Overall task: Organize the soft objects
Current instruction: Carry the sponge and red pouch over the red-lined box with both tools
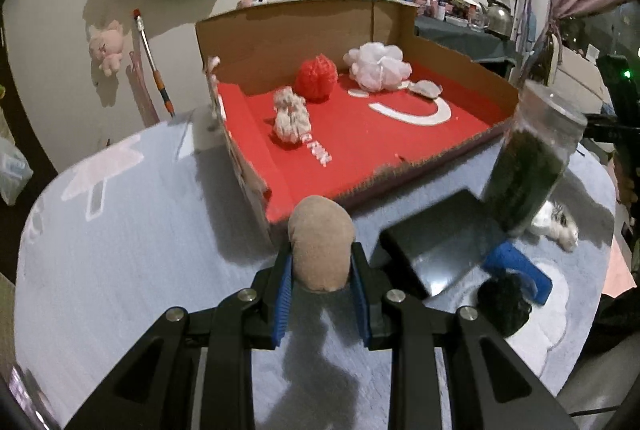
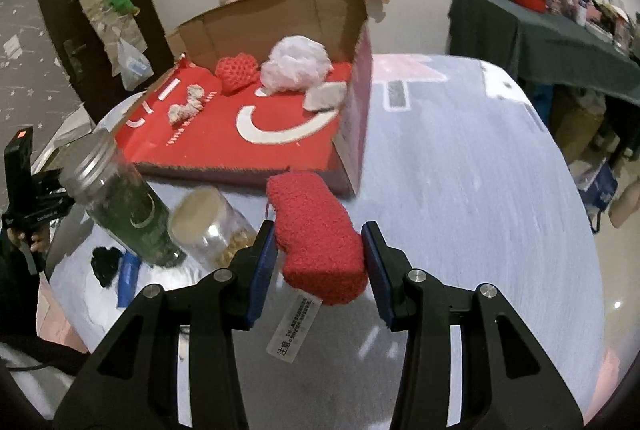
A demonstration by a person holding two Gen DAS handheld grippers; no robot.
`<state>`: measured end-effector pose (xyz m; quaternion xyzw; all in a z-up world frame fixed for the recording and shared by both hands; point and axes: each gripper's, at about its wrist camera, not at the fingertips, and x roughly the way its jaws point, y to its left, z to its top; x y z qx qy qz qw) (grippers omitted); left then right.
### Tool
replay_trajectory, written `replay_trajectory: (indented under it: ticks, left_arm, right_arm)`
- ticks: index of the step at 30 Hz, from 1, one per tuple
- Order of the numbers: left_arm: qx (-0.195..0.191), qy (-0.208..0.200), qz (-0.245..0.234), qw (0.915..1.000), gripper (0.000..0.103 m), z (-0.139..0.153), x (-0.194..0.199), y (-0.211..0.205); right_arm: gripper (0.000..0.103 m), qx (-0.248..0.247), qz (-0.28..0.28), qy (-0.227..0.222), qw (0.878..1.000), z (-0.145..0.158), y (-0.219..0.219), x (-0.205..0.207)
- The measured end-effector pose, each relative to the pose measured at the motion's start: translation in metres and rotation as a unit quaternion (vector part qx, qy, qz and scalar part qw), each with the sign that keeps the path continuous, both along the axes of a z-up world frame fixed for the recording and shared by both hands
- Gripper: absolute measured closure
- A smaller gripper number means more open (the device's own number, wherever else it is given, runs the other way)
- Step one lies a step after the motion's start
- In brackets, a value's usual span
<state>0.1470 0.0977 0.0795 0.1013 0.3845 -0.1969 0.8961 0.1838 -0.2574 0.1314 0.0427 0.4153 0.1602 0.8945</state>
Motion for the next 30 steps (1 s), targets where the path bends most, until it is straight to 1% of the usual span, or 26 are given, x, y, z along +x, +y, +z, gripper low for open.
replay_trajectory:
  ticks: [2,8,12,15,18,21,25,28,30]
  left_arm:
    - [0.005,-0.007,-0.006,1.0,0.075,0.009,0.005,0.0]
    - [0.001,-0.017,-0.018,0.9997,0.075,0.028,0.02,-0.008]
    - [0.004,-0.016,-0.021,0.9996,0.075,0.038,0.036,-0.026]
    - [0.007,-0.008,-0.02,0.9997,0.075,0.042,0.048,-0.041]
    - [0.017,0.001,-0.027,0.9995,0.075,0.042,0.06,-0.06]
    - [0.02,0.025,-0.04,0.9987,0.075,0.04,0.074,-0.08]
    - [0.04,0.056,-0.054,0.9962,0.075,0.03,0.094,-0.106]
    - [0.053,0.071,-0.058,0.9943,0.075,0.023,0.108,-0.119]
    - [0.073,0.074,-0.056,0.9929,0.075,0.017,0.119,-0.127]
  right_arm:
    - [0.062,-0.01,0.009,-0.009,1.0,0.008,0.005,0.005]
    - [0.062,-0.023,0.033,-0.036,0.999,0.035,0.02,0.023]
    - [0.062,-0.023,0.048,-0.051,0.997,0.05,0.034,0.04]
    - [0.062,-0.025,0.054,-0.056,0.997,0.058,0.046,0.054]
    - [0.062,-0.028,0.061,-0.053,0.996,0.062,0.061,0.072]
    - [0.062,-0.036,0.071,-0.042,0.996,0.06,0.078,0.095]
    - [0.062,-0.055,0.081,-0.012,0.995,0.05,0.101,0.128]
    - [0.062,-0.075,0.091,0.013,0.993,0.038,0.117,0.151]
    - [0.062,-0.083,0.1,0.026,0.991,0.031,0.124,0.163]
